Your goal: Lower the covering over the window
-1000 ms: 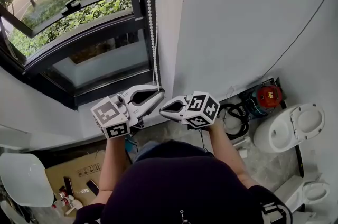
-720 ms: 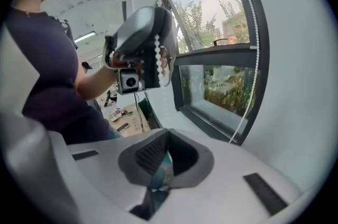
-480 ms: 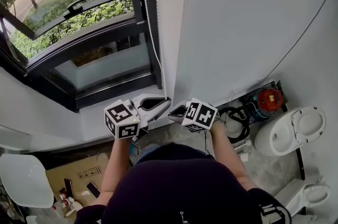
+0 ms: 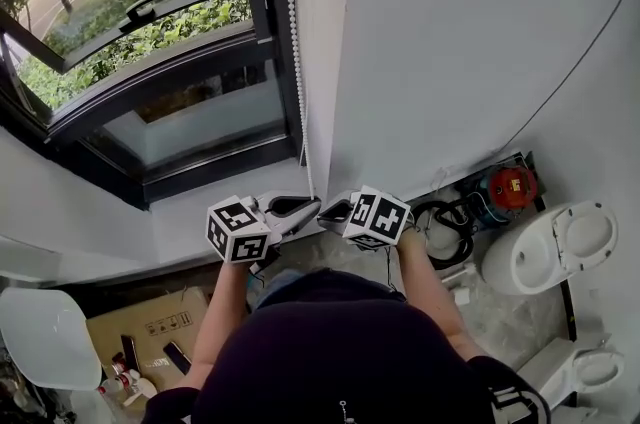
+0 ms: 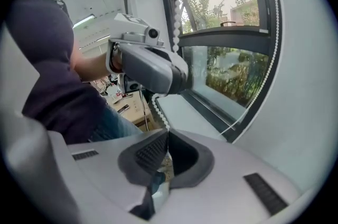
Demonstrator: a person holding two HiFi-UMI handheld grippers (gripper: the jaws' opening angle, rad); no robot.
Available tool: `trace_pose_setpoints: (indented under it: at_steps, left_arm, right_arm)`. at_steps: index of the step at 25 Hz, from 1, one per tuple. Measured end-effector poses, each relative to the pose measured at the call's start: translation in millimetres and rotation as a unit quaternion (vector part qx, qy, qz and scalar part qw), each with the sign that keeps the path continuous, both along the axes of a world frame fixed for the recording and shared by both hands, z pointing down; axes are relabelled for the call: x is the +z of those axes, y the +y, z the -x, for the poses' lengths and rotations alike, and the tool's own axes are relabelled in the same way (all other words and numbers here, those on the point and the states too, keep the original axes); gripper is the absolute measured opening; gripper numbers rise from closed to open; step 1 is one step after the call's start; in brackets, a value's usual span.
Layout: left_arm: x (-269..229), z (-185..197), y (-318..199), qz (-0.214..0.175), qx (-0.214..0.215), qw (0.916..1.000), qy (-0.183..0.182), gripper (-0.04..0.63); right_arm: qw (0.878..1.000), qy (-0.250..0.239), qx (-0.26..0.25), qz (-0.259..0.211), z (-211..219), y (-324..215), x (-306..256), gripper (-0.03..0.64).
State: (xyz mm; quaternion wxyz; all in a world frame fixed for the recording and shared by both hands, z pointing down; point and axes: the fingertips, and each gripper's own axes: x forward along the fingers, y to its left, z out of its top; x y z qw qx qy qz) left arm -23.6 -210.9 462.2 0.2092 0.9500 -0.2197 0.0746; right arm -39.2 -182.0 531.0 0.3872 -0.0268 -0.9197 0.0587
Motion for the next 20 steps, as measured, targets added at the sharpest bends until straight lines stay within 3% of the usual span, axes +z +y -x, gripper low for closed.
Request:
trace_pose_setpoints:
  at_steps: [12, 20]
  left_arm:
    - [10, -9, -6, 0.023, -0.004, 0.9991, 0.036, 0.015]
    - [10, 2, 2, 0.011, -0.009, 0.9985, 0.053, 0.015]
  right_arm:
    - [1.000, -0.014, 0.014, 0.001, -13, -1, -3, 0.012]
    - [0.999, -0.032, 0.028, 0.000, -1, 4, -1, 0.012]
